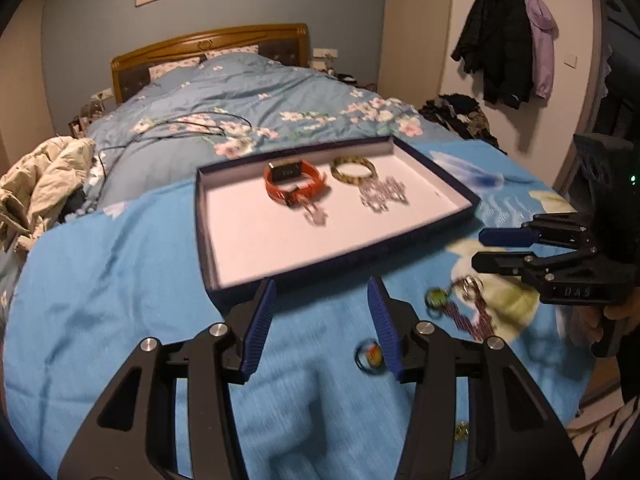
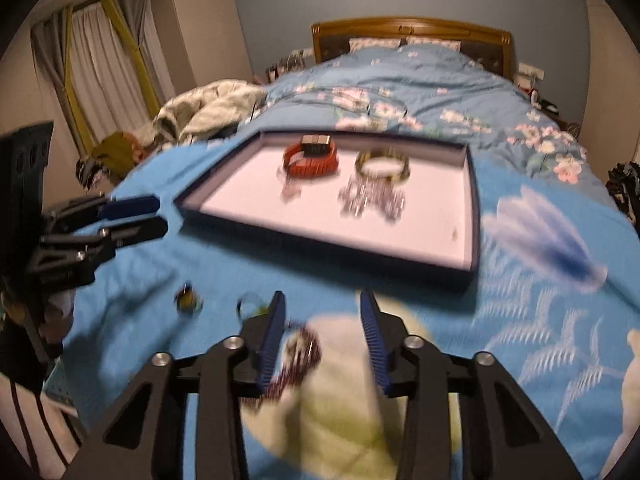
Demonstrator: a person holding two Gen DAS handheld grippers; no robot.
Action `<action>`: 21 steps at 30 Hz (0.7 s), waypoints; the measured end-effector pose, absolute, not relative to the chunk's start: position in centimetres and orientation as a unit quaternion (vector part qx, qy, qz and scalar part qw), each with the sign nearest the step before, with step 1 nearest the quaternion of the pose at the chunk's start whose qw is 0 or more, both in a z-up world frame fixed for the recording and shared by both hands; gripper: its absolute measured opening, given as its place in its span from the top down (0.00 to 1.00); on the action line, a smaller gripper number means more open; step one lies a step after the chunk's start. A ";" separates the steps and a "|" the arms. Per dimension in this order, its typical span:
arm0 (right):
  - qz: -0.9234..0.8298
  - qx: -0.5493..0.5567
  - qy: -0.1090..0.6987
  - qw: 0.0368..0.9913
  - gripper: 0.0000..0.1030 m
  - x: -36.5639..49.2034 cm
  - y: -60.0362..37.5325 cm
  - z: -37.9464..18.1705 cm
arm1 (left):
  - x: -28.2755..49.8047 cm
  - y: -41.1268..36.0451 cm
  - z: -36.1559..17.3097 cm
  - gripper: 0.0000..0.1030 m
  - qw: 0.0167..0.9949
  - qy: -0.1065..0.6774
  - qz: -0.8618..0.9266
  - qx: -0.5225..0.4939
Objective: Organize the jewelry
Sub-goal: 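Move the left tool to the small ring while the right tool grasps the beaded necklace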
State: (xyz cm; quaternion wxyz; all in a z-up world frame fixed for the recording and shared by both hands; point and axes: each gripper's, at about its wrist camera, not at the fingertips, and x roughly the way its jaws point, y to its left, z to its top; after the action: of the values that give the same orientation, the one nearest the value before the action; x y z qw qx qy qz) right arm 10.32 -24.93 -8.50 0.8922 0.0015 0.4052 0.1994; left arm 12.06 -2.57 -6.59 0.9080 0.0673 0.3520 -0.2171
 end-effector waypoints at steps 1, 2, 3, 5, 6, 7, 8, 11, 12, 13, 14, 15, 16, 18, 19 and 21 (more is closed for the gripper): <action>0.200 0.000 0.414 0.888 0.73 9.9 -24.9 -8.9 | 11.7 -2.6 -6.8 0.54 0.907 0.354 -0.219 0.068; 0.200 -0.001 0.418 0.886 0.74 9.6 -24.8 -9.2 | 11.3 -2.7 -7.0 0.54 0.905 0.356 -0.223 0.069; 0.197 -0.002 0.423 0.884 0.74 9.3 -24.8 -9.5 | 11.0 -2.8 -7.2 0.54 0.904 0.357 -0.227 0.070; 0.199 0.005 0.431 0.880 0.74 8.8 -24.9 -9.9 | 10.5 -3.0 -7.5 0.54 0.901 0.359 -0.233 0.072; 0.200 0.007 0.433 0.879 0.74 8.5 -24.9 -10.1 | 10.2 -3.1 -7.7 0.54 0.899 0.360 -0.238 0.073; 0.199 0.008 0.433 0.879 0.74 8.4 -24.9 -10.2 | 10.1 -3.3 -7.8 0.54 0.898 0.361 -0.240 0.075; 0.199 0.007 0.433 0.879 0.76 8.3 -24.8 -10.3 | 9.8 -3.5 -7.9 0.54 0.897 0.362 -0.244 0.078; 0.206 0.018 0.435 0.877 0.84 8.6 -24.6 -10.6 | 9.4 -3.9 -8.2 0.53 0.893 0.366 -0.248 0.083; 0.208 0.019 0.436 0.876 0.87 8.8 -24.5 -10.7 | 9.4 -4.0 -8.3 0.54 0.892 0.367 -0.250 0.082; 0.208 0.017 0.437 0.875 0.91 8.9 -24.3 -10.8 | 9.3 -4.1 -8.2 0.53 0.893 0.367 -0.249 0.081; 0.207 0.016 0.436 0.876 0.97 9.0 -24.2 -10.8 | 9.3 -4.1 -8.2 0.53 0.892 0.367 -0.250 0.081; 0.209 0.016 0.434 0.876 0.99 8.9 -24.2 -10.7 | 9.3 -4.1 -8.2 0.53 0.892 0.366 -0.252 0.079; 0.209 0.016 0.431 0.877 0.99 8.9 -24.1 -10.5 | 9.4 -4.1 -8.2 0.53 0.892 0.366 -0.253 0.079; 0.210 0.007 0.417 0.884 0.99 8.5 -23.9 -9.7 | 9.3 -4.2 -8.3 0.53 0.892 0.366 -0.254 0.078; 0.211 0.004 0.412 0.886 0.99 8.3 -23.8 -9.4 | 9.3 -4.2 -8.3 0.53 0.892 0.367 -0.254 0.077; 0.211 0.001 0.404 0.890 0.99 8.1 -23.7 -8.8 | 9.3 -4.2 -8.4 0.53 0.891 0.368 -0.254 0.077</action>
State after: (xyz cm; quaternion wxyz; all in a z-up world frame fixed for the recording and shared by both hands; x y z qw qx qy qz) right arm 8.12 -23.72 -8.75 0.8899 0.0009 0.4044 0.2111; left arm 9.33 -4.20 -8.43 0.8914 0.0766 0.3676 -0.2538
